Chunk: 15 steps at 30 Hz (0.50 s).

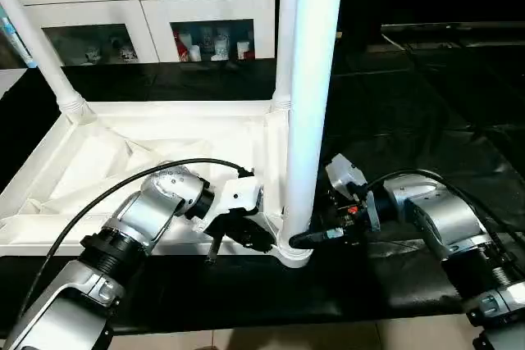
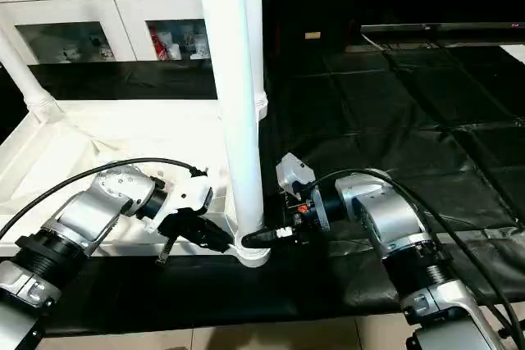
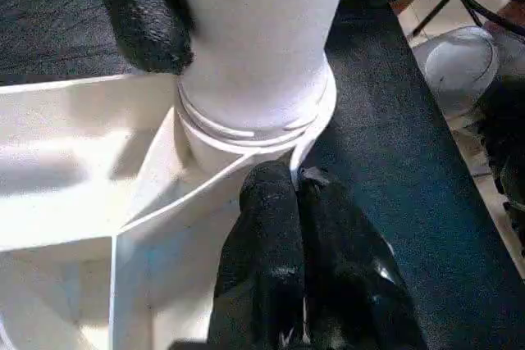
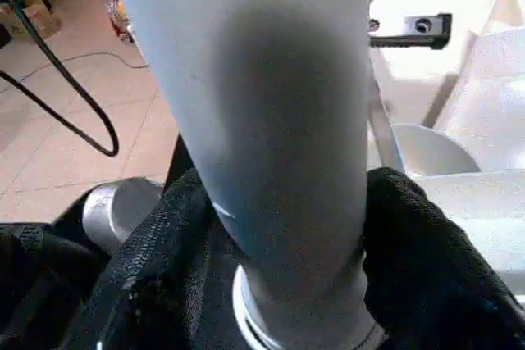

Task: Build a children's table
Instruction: Rotate leg to tighten

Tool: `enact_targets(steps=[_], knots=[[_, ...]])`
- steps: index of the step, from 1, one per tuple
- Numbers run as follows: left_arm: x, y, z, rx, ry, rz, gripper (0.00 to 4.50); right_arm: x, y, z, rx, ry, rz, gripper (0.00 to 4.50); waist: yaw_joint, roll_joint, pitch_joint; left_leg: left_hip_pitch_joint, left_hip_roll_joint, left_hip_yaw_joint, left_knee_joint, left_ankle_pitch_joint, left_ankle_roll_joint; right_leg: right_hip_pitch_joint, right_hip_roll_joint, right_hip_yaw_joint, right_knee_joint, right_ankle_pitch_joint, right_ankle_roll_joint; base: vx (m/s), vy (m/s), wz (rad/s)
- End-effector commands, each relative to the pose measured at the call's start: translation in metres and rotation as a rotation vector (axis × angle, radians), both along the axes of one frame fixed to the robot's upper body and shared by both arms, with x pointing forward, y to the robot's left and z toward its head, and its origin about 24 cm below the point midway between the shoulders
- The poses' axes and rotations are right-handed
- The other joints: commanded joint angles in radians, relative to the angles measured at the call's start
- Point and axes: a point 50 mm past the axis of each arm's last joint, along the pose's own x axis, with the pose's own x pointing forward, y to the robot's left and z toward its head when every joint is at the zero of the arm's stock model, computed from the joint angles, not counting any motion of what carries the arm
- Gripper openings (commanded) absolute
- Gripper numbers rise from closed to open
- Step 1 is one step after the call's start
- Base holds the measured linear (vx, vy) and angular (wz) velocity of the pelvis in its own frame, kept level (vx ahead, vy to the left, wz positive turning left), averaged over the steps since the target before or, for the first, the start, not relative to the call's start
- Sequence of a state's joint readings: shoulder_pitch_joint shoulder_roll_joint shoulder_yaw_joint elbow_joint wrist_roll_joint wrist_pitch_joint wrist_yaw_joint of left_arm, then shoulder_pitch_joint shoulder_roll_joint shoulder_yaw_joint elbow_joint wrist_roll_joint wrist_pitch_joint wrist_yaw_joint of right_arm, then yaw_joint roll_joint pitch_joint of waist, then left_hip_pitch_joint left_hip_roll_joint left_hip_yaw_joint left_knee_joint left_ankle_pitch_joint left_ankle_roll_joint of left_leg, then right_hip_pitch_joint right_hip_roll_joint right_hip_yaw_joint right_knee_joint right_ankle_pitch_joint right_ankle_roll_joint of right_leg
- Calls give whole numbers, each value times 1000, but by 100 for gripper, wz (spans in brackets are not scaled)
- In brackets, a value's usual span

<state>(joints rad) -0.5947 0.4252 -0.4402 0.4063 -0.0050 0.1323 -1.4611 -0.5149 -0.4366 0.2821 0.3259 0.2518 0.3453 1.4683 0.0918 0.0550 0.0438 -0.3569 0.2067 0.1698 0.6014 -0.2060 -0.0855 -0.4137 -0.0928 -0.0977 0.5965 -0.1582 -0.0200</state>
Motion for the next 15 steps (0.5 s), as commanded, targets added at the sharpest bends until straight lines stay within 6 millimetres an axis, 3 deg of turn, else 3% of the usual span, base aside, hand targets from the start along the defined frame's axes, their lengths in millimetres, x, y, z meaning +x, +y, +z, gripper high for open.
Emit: enact_targets(steps=[1,4,8,10,12,15], knots=[[-6,-10,-2,-10,3,-44,0,-1,5,5,32,-2,23,246,-5,-16,-71,-2,20,4,-64,-103,81,66,-46,46,-61,-237,-206,0,0,0],[2,-11,-2,-36,-1,56,0,-4,6,3,55,4,-18,219,-5,-17,-70,-1,20,4,-64,-106,78,65,-45,46,-61,-243,-206,0,0,0],[15,-14,0,-70,-16,217,0,-1,10,-5,25,-33,-170,208,-6,-20,-62,2,15,6,-68,-136,56,62,-45,46,-74,-329,-176,0,0,0],[20,-17,1,-95,-19,298,0,1,13,-10,7,-57,-242,205,-13,-19,-58,4,10,4,-71,-180,40,64,-46,40,-87,-432,-138,0,0,0],[30,-24,2,-126,-30,430,0,9,22,-17,-28,-86,-407,203,-21,-18,-54,11,5,4,-69,-206,28,55,-43,37,-100,-513,-103,0,0,0],[37,-32,2,-149,-30,550,0,18,33,-21,-42,-82,-574,197,-38,-19,-55,8,1,-1,-73,-216,21,57,-42,32,-106,-540,-75,0,0,0]])
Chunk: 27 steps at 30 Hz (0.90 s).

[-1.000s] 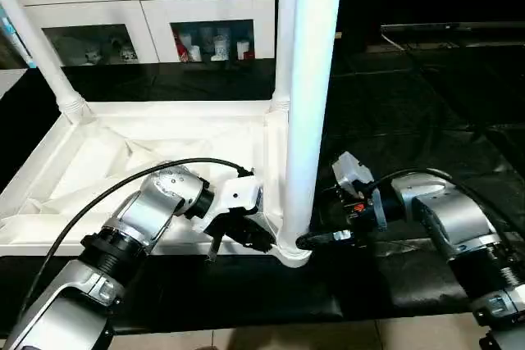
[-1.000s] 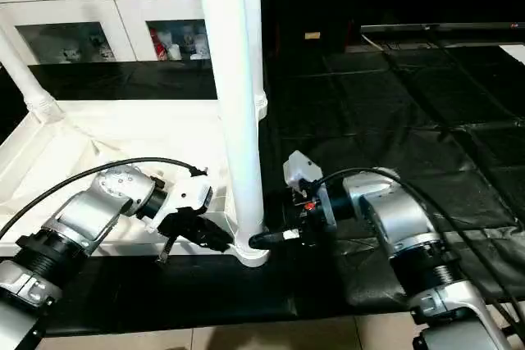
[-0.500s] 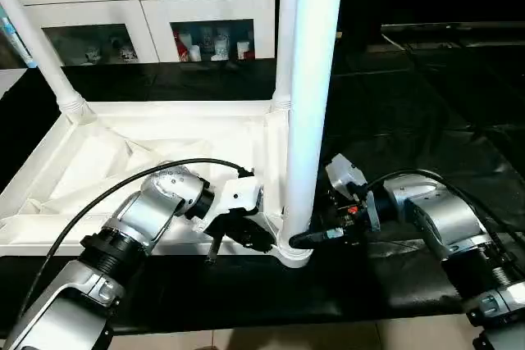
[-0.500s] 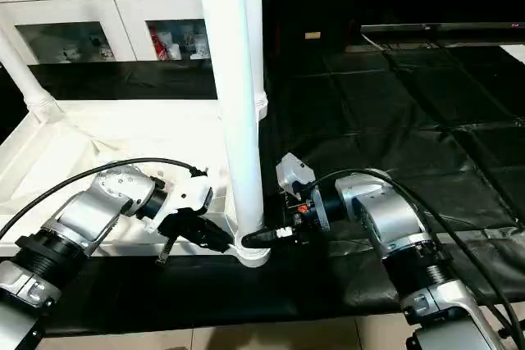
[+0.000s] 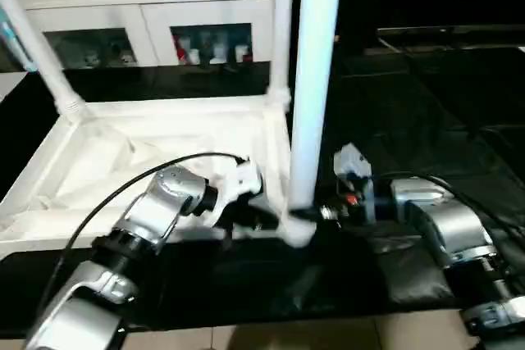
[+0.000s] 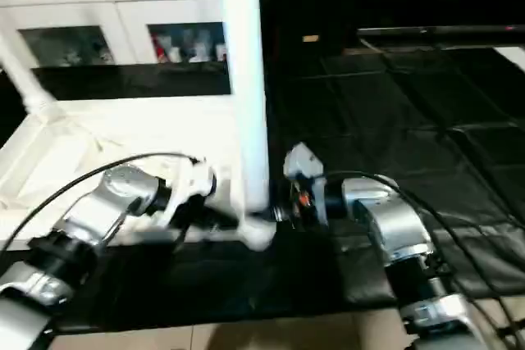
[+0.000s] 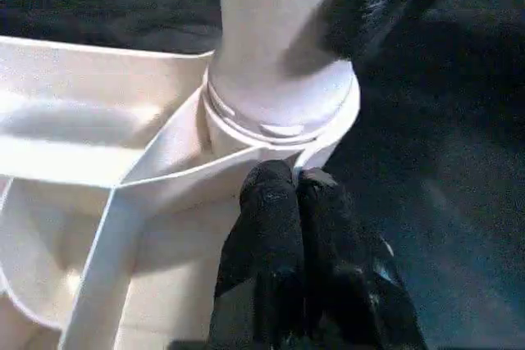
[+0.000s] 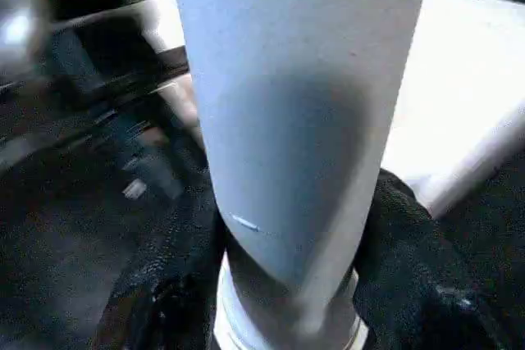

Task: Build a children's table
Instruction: Rotate leg to tighten

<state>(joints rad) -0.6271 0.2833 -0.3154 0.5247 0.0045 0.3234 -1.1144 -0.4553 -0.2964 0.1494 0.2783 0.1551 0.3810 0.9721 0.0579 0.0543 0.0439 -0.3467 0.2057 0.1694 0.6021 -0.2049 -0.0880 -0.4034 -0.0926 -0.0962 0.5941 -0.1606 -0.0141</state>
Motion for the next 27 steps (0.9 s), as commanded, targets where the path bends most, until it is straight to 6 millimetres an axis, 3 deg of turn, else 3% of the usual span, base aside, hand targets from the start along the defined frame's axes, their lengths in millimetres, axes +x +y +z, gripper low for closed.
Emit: enact_targets(steps=[1,5,9,11,12,15,22,27], knots=[[12,-22,12,-65,-57,120,0,0,28,-14,-5,65,-85,195,-10,-17,-54,-6,1,-1,-73,-217,22,48,-41,30,-103,-535,-80,0,0,0],[19,-29,13,-87,-69,226,0,7,39,-15,-17,57,-192,192,-31,-17,-61,-13,2,-6,-74,-206,36,53,-43,30,-99,-475,-90,0,0,0],[23,-41,18,-120,-87,292,0,14,54,-9,17,12,-262,192,-35,-23,-68,-11,3,-1,-70,-151,56,54,-43,36,-87,-349,-148,0,0,0],[22,-43,19,-118,-91,279,0,13,57,-7,41,5,-240,192,-33,-25,-70,-18,4,0,-68,-110,75,61,-44,39,-77,-276,-171,0,0,0],[21,-44,19,-114,-97,263,0,11,58,-6,58,4,-230,247,-30,-24,-71,-17,5,1,-67,-88,88,61,-45,40,-72,-237,-185,0,0,0],[19,-41,18,-96,-105,228,0,9,57,-7,76,12,-221,271,-27,-23,-72,-18,6,2,-65,-55,107,65,-45,41,-63,-171,-211,0,0,0],[13,-29,14,-73,-98,125,0,3,38,-7,84,15,-167,327,-25,-17,-67,-12,10,2,-70,-107,98,64,-46,43,-70,-216,-209,0,0,0],[8,-18,14,-65,-91,6,0,-6,18,-3,62,-9,-6,369,-19,-16,-66,-12,13,3,-69,-121,98,64,-48,45,-68,-206,-220,0,0,0]])
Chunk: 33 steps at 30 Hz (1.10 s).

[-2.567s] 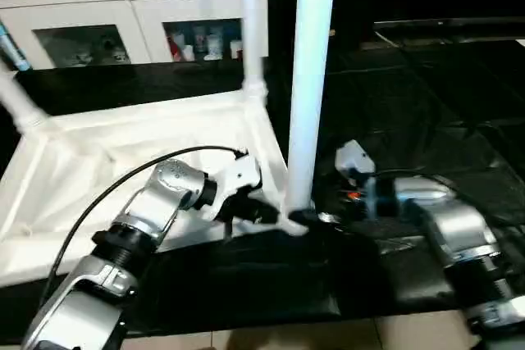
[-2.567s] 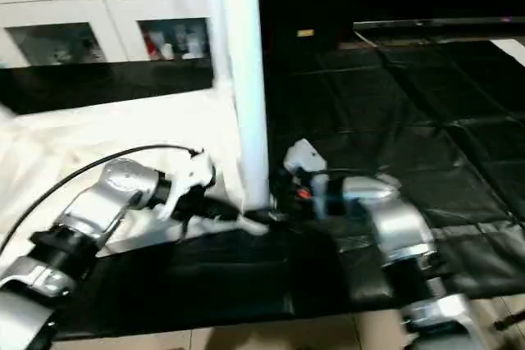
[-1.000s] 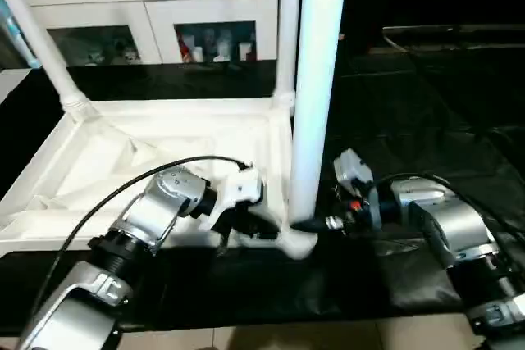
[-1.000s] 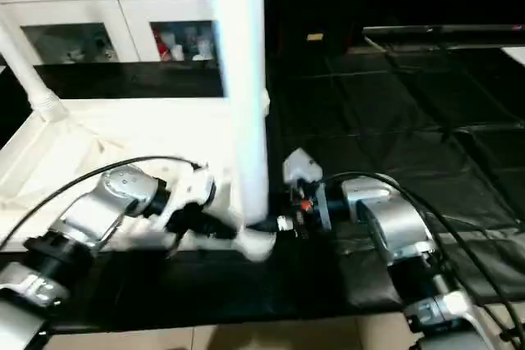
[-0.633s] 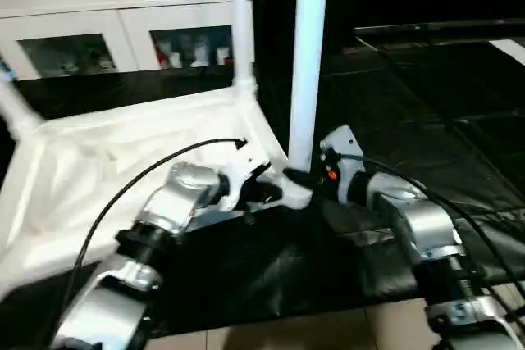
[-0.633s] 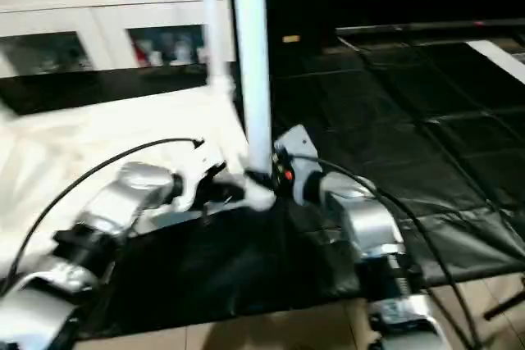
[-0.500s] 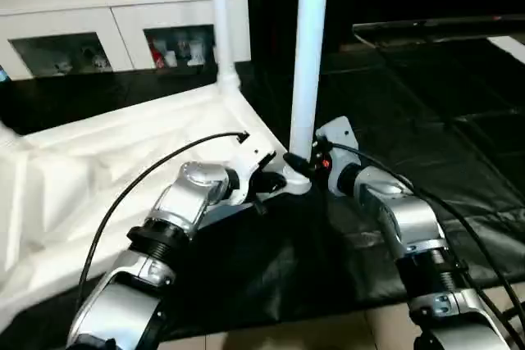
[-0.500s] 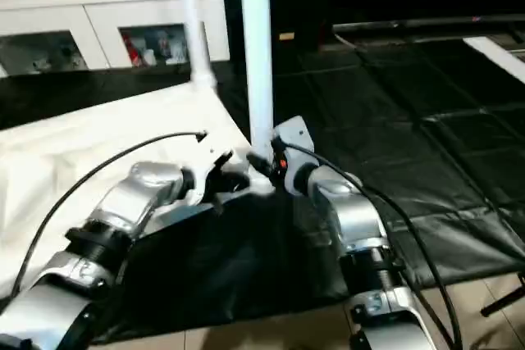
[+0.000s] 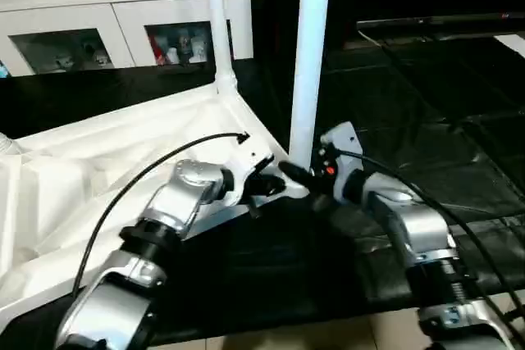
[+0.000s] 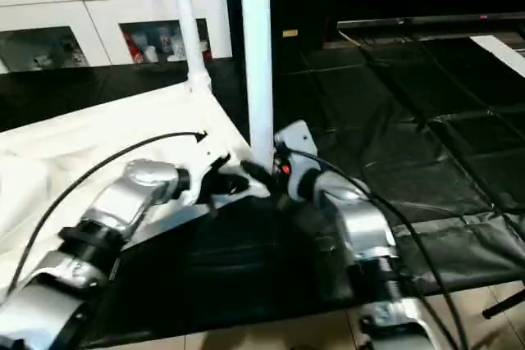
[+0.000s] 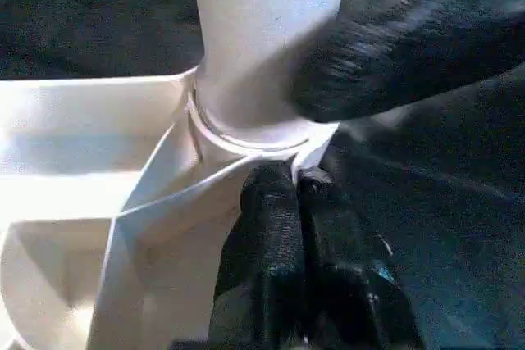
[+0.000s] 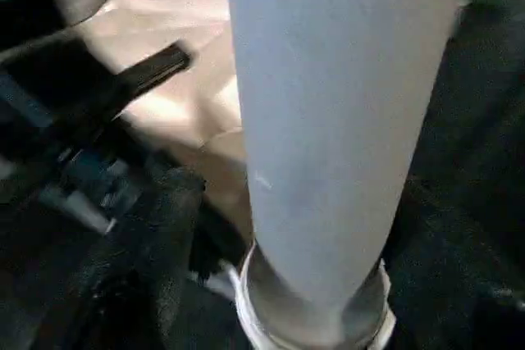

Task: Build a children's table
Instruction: Rotate leg to tighten

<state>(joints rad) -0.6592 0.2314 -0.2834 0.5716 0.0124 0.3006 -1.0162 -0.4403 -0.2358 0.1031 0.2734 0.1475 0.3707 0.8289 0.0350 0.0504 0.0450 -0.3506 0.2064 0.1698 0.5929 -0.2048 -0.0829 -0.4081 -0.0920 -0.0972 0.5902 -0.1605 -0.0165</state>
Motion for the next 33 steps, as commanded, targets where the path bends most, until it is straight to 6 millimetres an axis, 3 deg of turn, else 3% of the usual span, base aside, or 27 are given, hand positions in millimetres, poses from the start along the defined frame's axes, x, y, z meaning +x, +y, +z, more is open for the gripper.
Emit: enact_targets(steps=[1,4,9,17,25,28,31,33], knots=[[-3,-6,10,-33,-34,-92,0,-12,12,-1,23,21,171,377,7,-14,-67,-8,12,3,-61,-123,93,70,-48,46,-64,-207,-218,0,0,0],[-13,1,10,-11,-21,-250,0,-14,-5,5,5,19,254,409,11,-14,-68,-9,15,2,-60,-117,98,71,-48,46,-61,-195,-225,0,0,0],[-22,7,9,4,6,-369,0,-18,-15,6,-43,35,359,443,21,-12,-67,-5,20,4,-60,-129,92,67,-50,47,-58,-208,-236,0,0,0],[-34,15,4,73,11,-510,0,-27,-25,10,-72,79,588,443,30,-19,-66,-8,19,4,-60,-133,86,67,-50,46,-61,-254,-217,0,0,0],[-27,21,10,134,-72,-446,0,-23,-25,13,-96,47,601,443,27,-23,-65,-8,19,4,-59,-127,85,65,-48,46,-61,-270,-210,0,0,0],[-27,33,14,162,-51,-411,0,-23,-26,13,-95,40,598,443,26,-22,-65,-7,19,3,-60,-126,79,64,-47,46,-60,-279,-202,0,0,0],[-29,50,20,204,19,-334,0,-24,-30,13,-91,31,583,443,23,-17,-65,-5,20,3,-61,-123,73,63,-46,46,-53,-253,-218,0,0,0],[-29,54,21,210,20,-281,20,-24,-31,12,-90,22,571,449,20,-16,-65,-4,18,3,-60,-126,72,62,-44,46,-56,-258,-216,0,0,0]])
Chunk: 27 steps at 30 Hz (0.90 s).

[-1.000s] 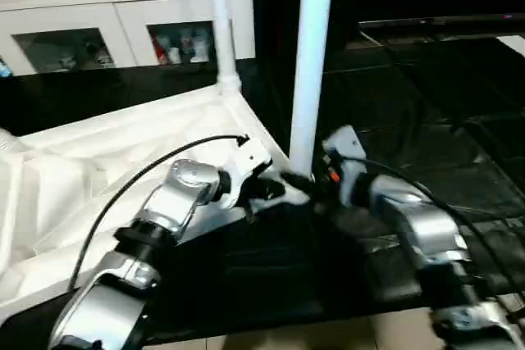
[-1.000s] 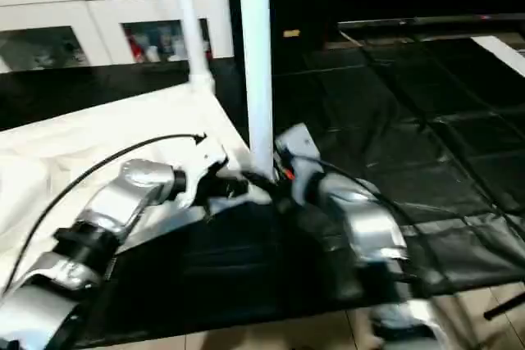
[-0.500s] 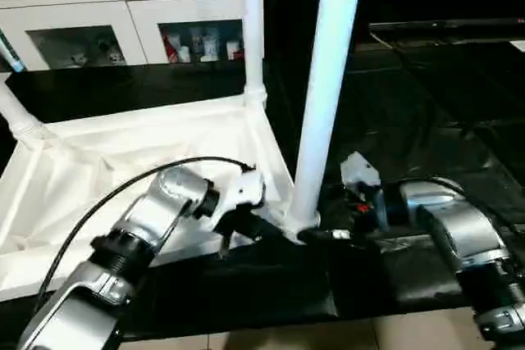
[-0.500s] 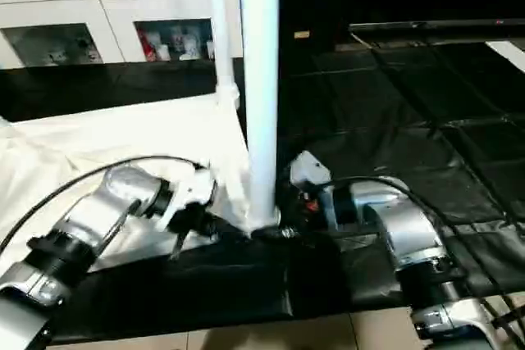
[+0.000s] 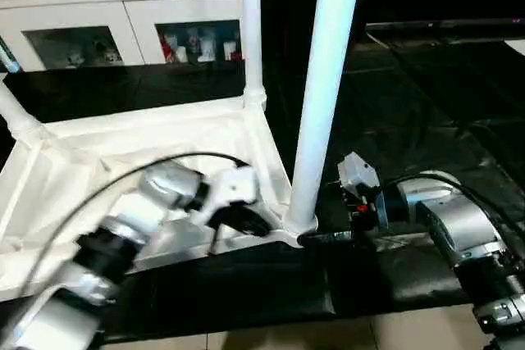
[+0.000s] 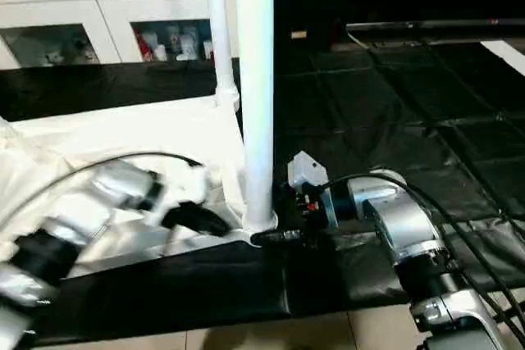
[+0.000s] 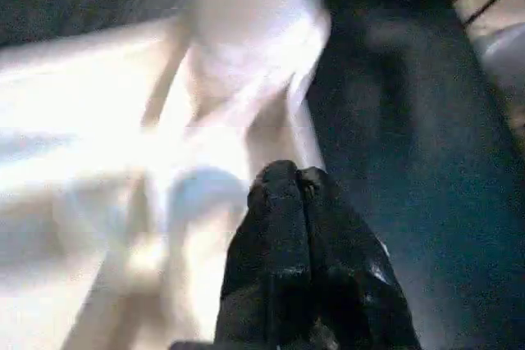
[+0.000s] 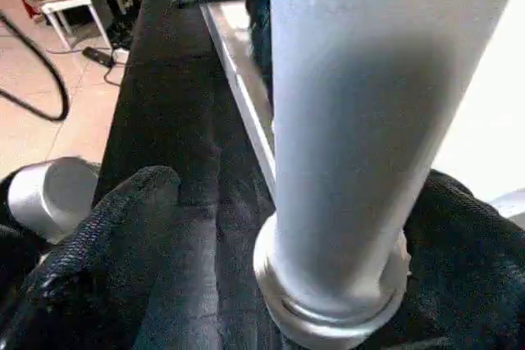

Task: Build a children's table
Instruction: Rotate leg to tighten

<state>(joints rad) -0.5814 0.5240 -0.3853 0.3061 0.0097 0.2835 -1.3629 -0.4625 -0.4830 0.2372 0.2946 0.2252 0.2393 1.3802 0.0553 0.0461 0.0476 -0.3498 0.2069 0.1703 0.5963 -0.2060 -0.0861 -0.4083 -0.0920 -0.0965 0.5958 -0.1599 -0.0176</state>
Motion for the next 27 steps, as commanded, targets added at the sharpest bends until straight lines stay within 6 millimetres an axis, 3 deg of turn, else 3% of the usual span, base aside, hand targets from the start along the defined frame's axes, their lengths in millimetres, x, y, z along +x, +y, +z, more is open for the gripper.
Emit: enact_targets(steps=[1,2,6,10,16,22,27], knots=[[-1,2,1,7,-7,51,20,0,-2,2,9,-20,-3,449,0,-12,-67,-5,18,2,-64,-127,75,62,-44,45,-62,-261,-216,0,0,0],[-3,0,1,-8,-2,62,43,0,-2,1,9,-18,-11,450,0,-11,-67,-5,18,2,-63,-125,74,63,-45,45,-62,-260,-219,0,0,0],[-4,-4,-1,-42,-3,109,63,0,-3,-1,7,5,-22,450,5,-11,-67,-6,18,3,-63,-128,77,62,-44,45,-62,-251,-228,0,0,0],[0,-13,-6,-68,-28,227,92,1,-3,-2,11,28,-52,450,5,-13,-66,-8,15,2,-61,-139,74,65,-45,43,-69,-285,-212,0,0,0],[-6,-25,-11,-100,-7,246,149,-2,-2,-4,11,59,-66,450,0,-13,-67,-11,13,1,-59,-125,85,64,-43,42,-72,-292,-198,0,0,0],[-10,-28,-15,-144,64,257,160,-2,-2,-5,4,68,-78,450,1,-12,-66,-8,14,1,-61,-152,79,61,-43,40,-76,-330,-189,0,0,0],[-13,-28,-15,-173,113,276,160,-2,-2,-6,-2,66,-78,450,2,-13,-67,-10,14,0,-60,-132,85,62,-42,41,-71,-294,-198,0,0,0]])
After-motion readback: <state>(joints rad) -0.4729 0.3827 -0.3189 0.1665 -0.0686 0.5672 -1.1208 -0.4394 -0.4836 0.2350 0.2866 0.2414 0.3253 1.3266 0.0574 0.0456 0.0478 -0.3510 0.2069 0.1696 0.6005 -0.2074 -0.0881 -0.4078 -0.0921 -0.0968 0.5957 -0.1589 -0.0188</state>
